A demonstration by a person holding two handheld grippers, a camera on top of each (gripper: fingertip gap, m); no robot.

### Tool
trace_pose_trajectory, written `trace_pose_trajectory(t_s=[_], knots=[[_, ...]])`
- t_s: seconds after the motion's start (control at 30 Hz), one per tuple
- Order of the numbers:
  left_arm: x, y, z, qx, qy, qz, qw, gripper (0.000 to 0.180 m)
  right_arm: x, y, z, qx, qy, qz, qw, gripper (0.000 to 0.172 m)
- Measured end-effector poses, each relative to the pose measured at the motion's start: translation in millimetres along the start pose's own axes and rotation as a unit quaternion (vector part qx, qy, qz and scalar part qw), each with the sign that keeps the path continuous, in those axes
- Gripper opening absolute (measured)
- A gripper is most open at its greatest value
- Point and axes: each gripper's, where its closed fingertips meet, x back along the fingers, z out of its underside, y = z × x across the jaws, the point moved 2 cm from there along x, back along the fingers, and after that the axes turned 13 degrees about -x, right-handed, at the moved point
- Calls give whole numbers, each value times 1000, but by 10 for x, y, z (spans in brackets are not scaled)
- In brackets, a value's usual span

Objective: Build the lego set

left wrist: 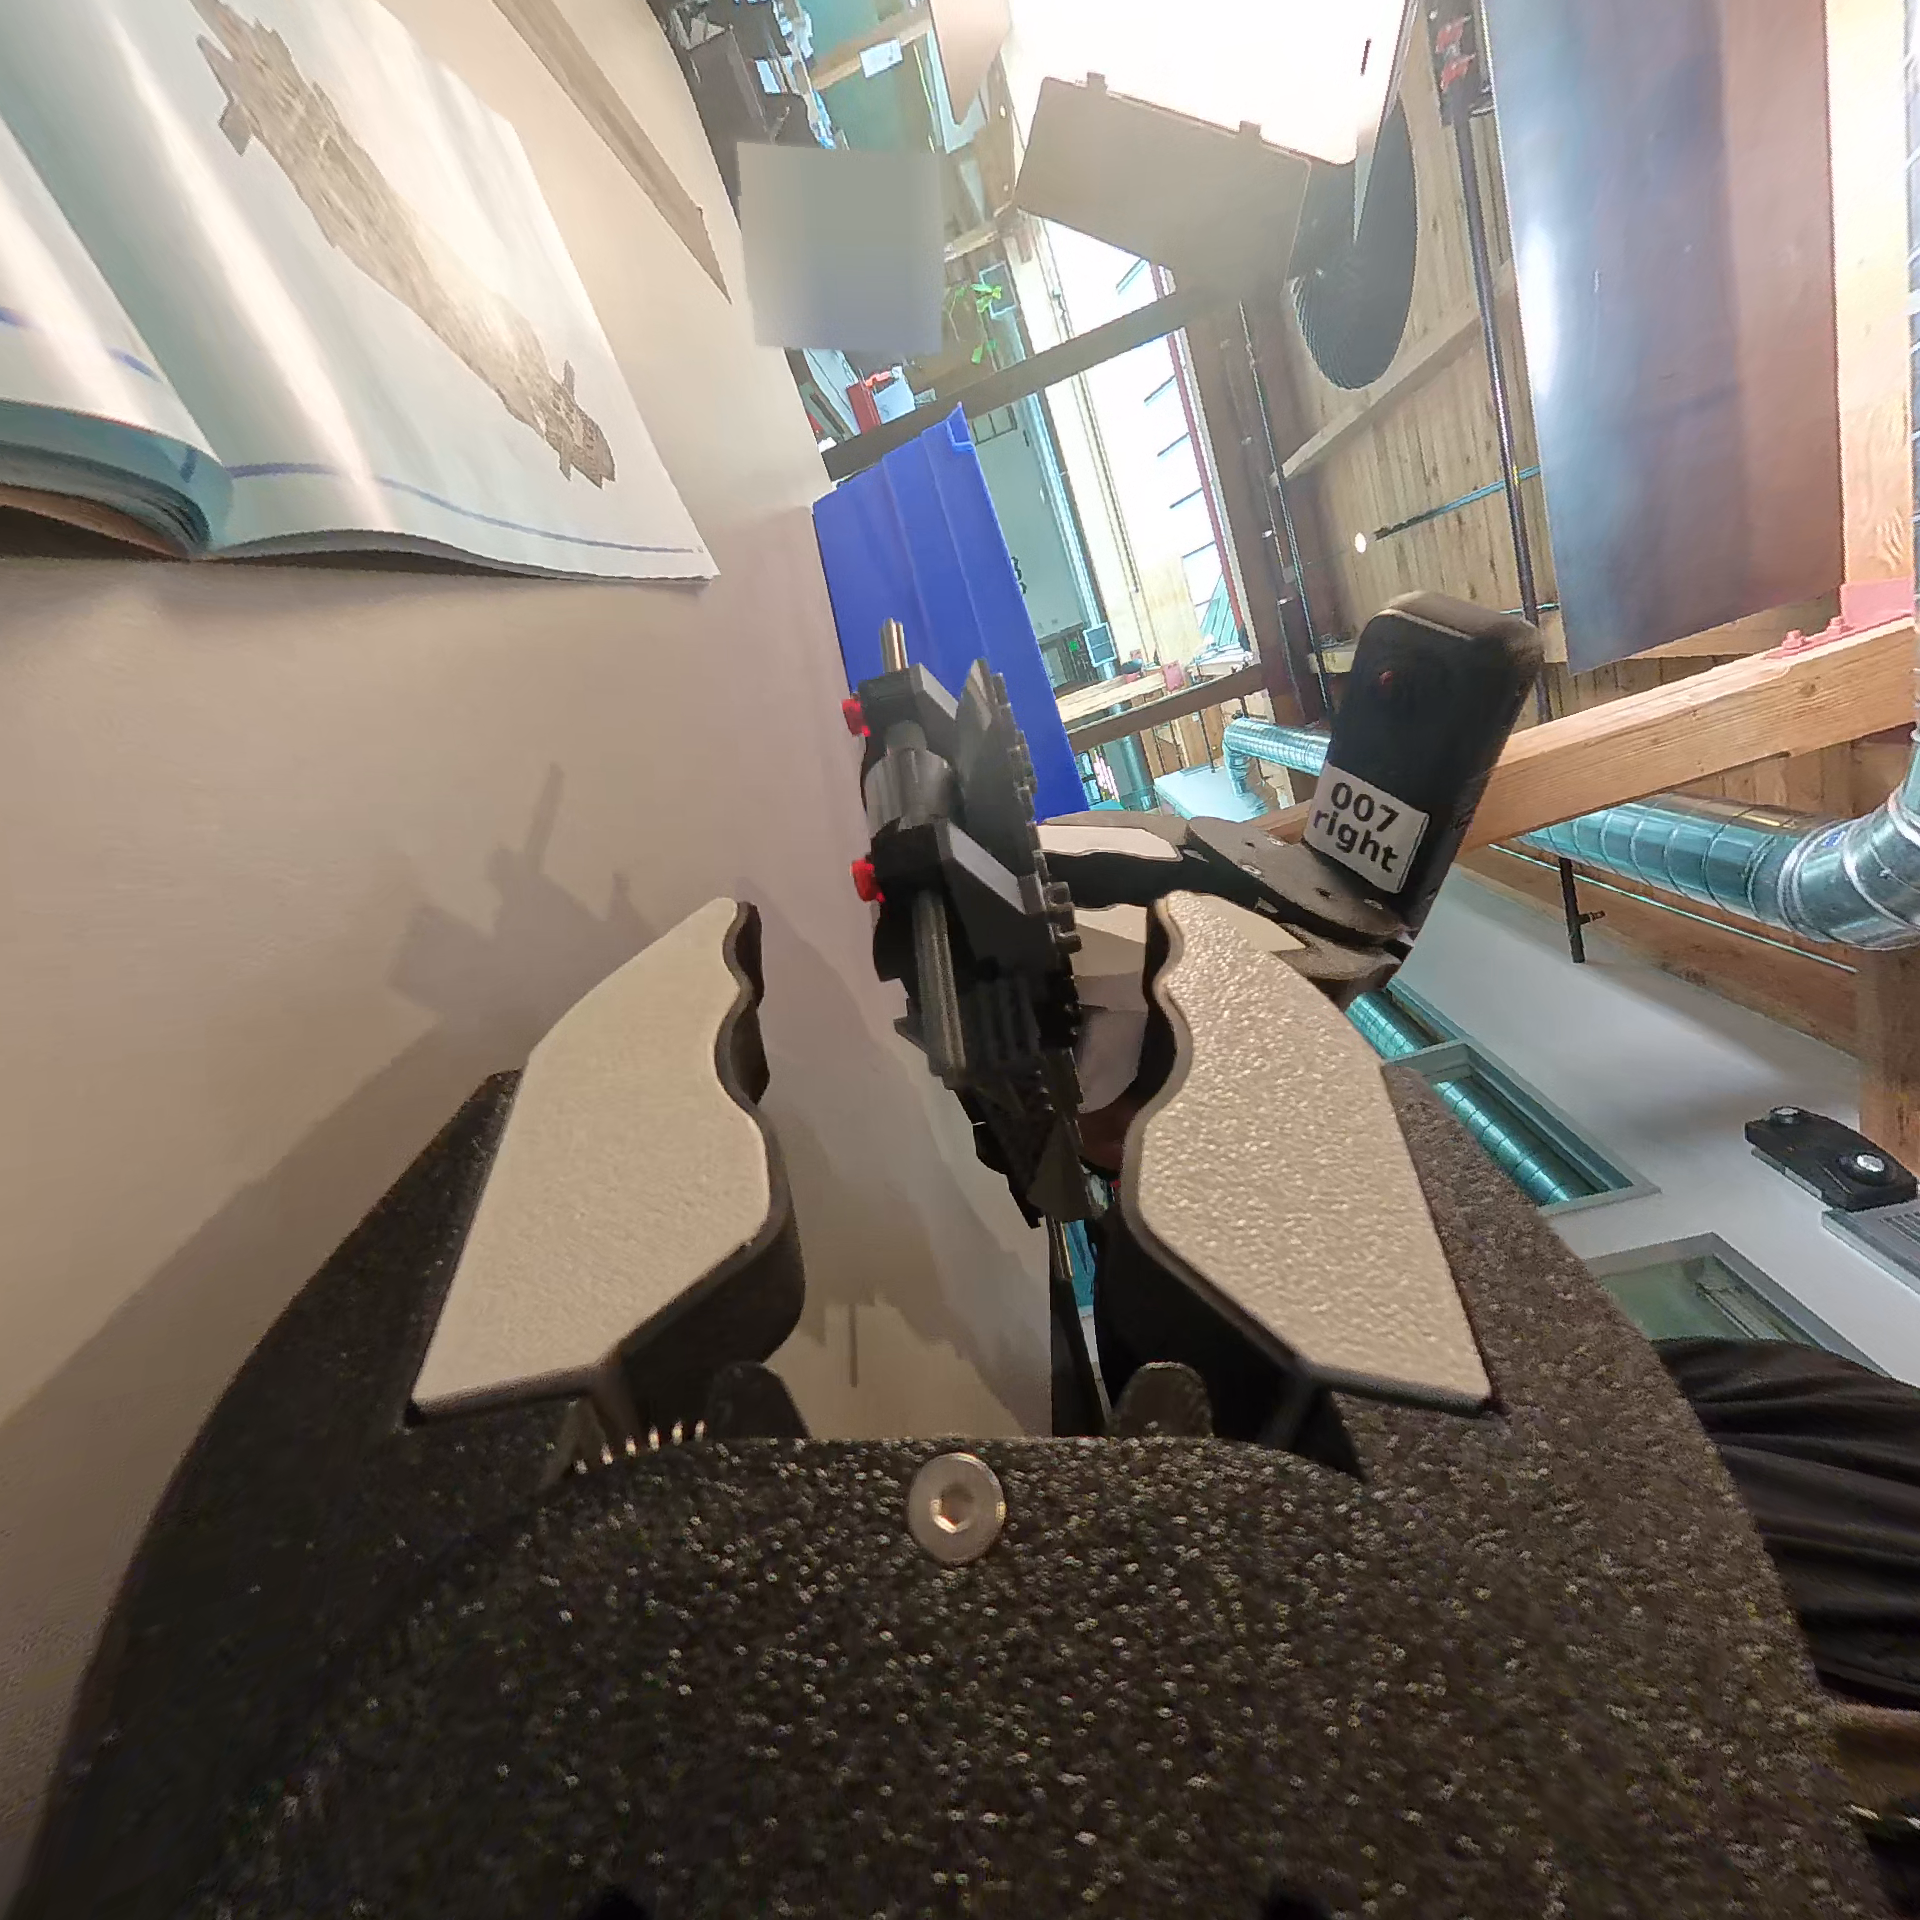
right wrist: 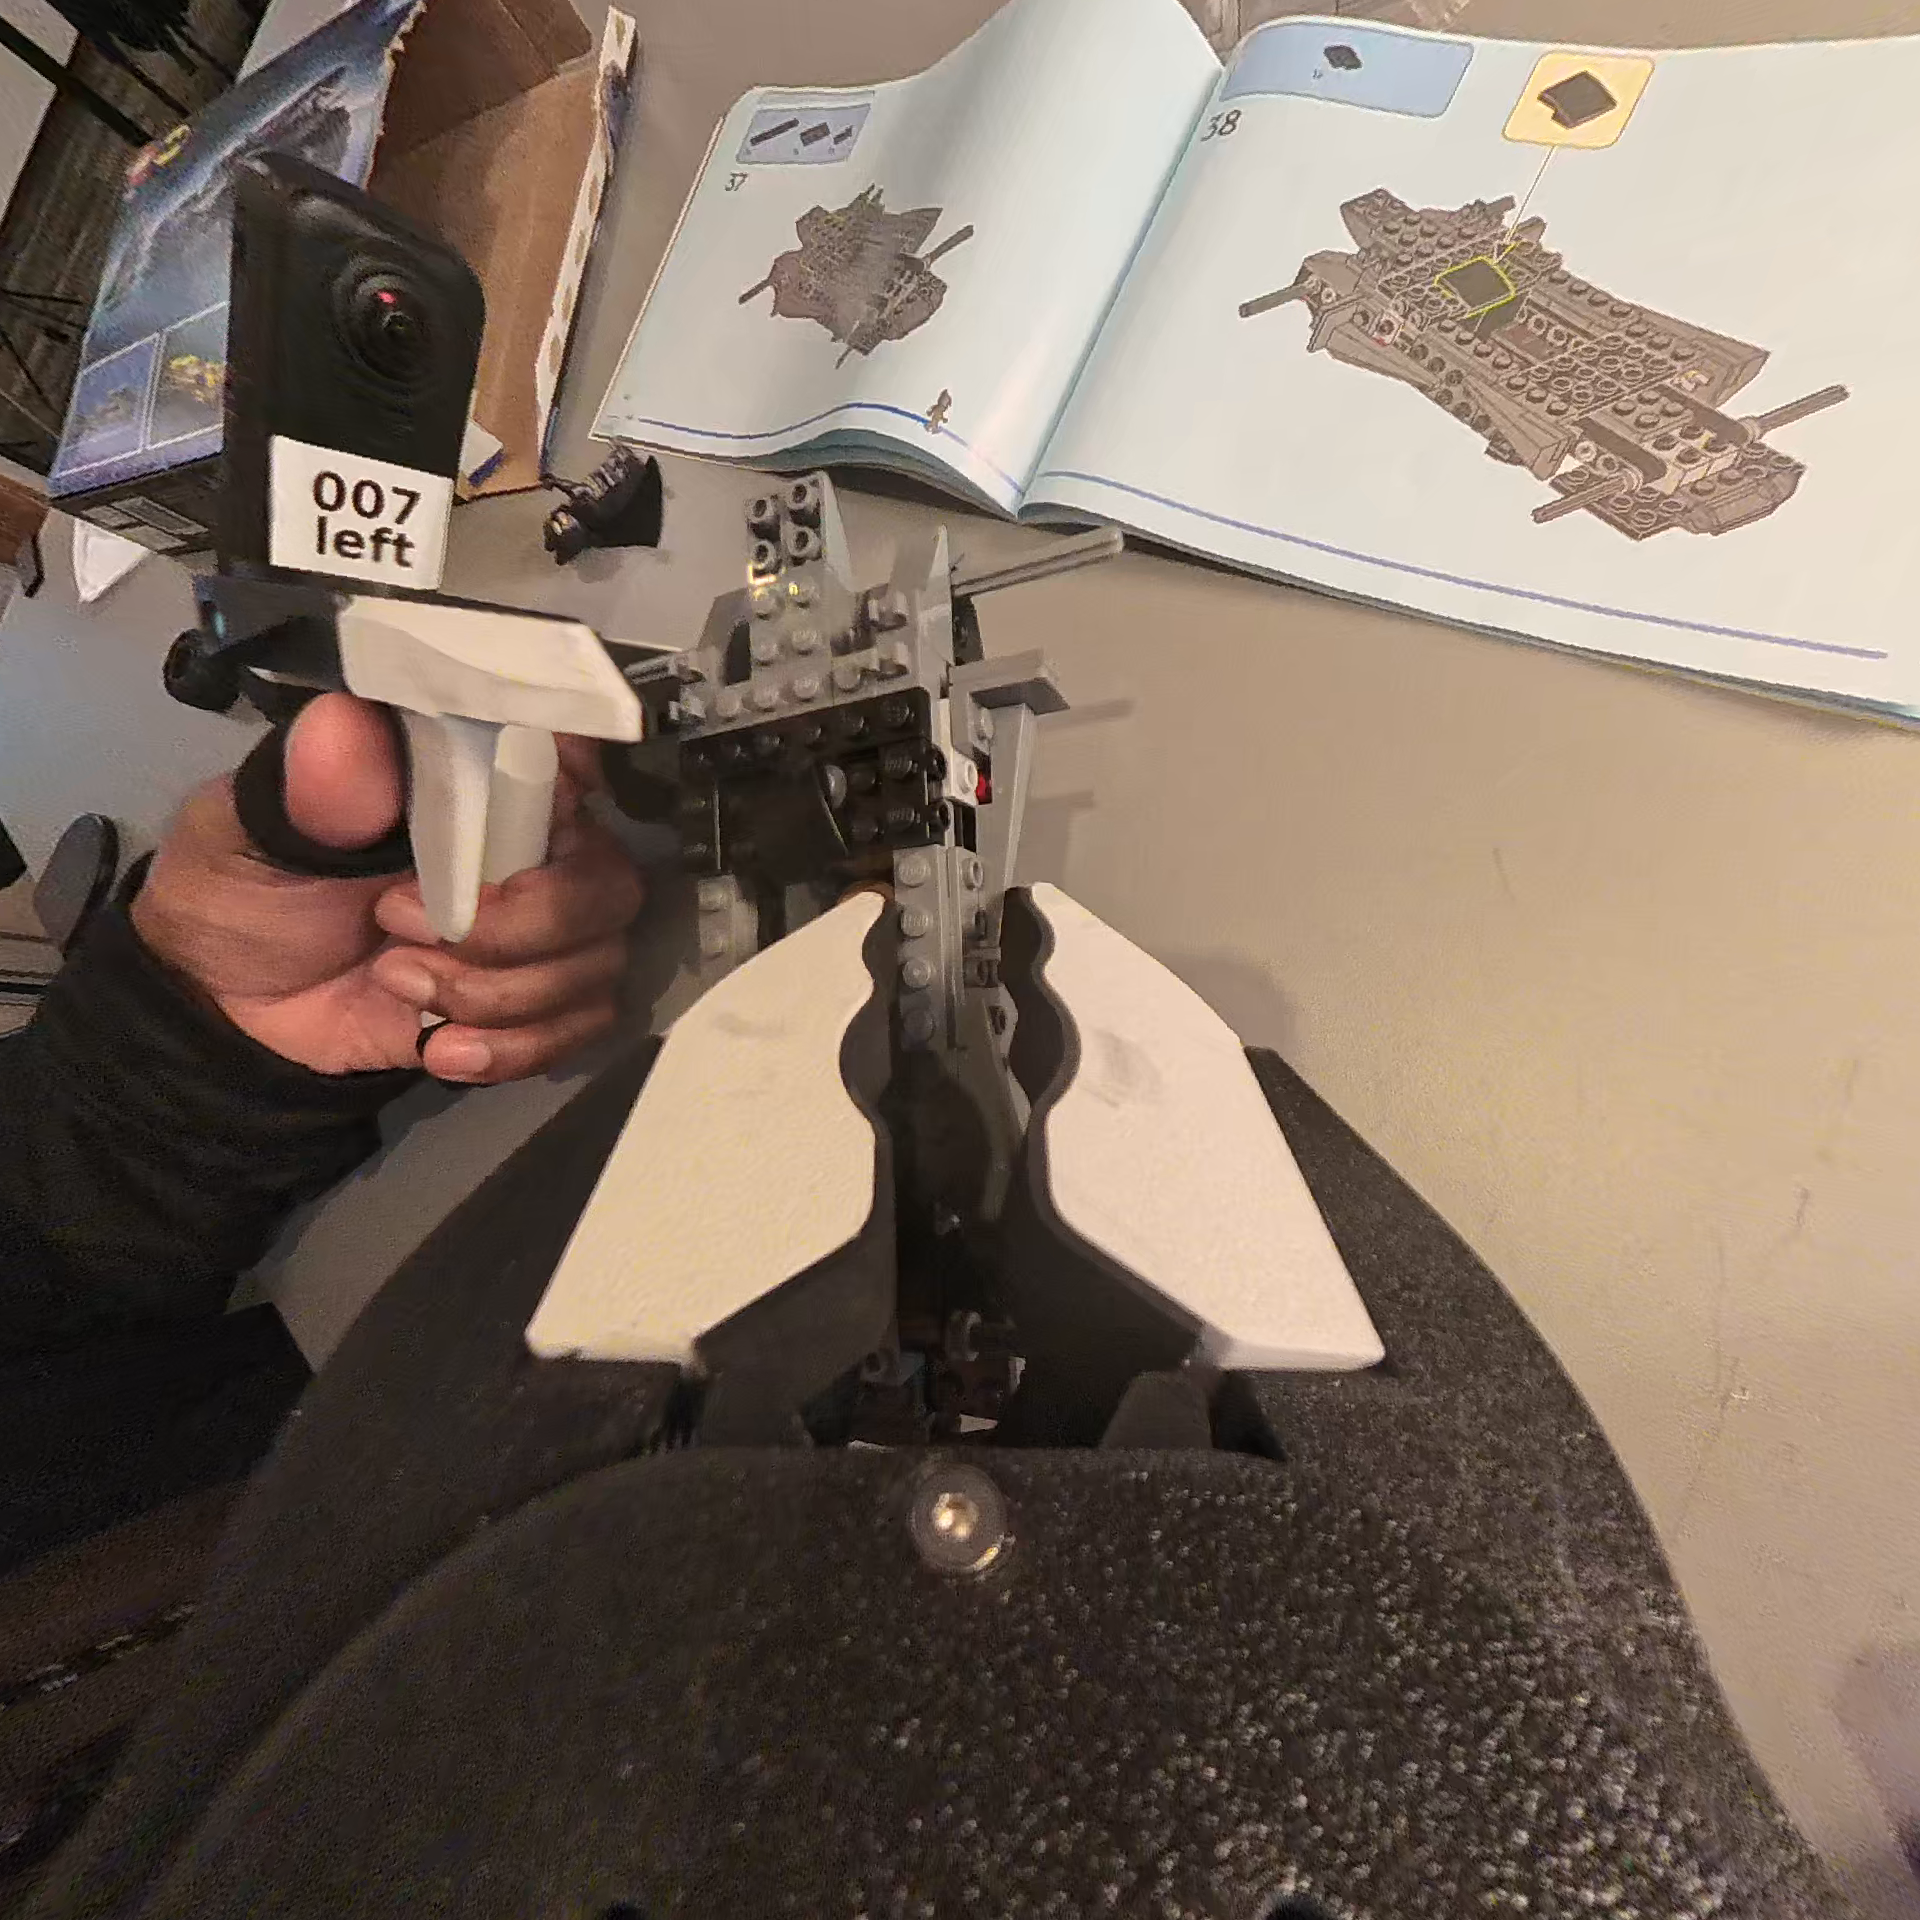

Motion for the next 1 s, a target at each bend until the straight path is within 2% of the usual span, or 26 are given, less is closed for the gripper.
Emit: trace_pose_trajectory(t_s=[0.23,0.47,0.73,1.0], knots=[[-2,7,17,-27,5,-25,999,66,-9,-1,-13,3,-19,15,1000,19],[-49,-24,54,-9,-7,-12,1000,61,-20,30,-8,-6,-35,13,999,19],[-29,-95,-17,-16,-70,3,997,52,-38,86,-7,-22,-64,9,998,19],[17,-124,-80,-70,-107,-31,991,47,-29,175,38,-20,-73,-4,997,19]])
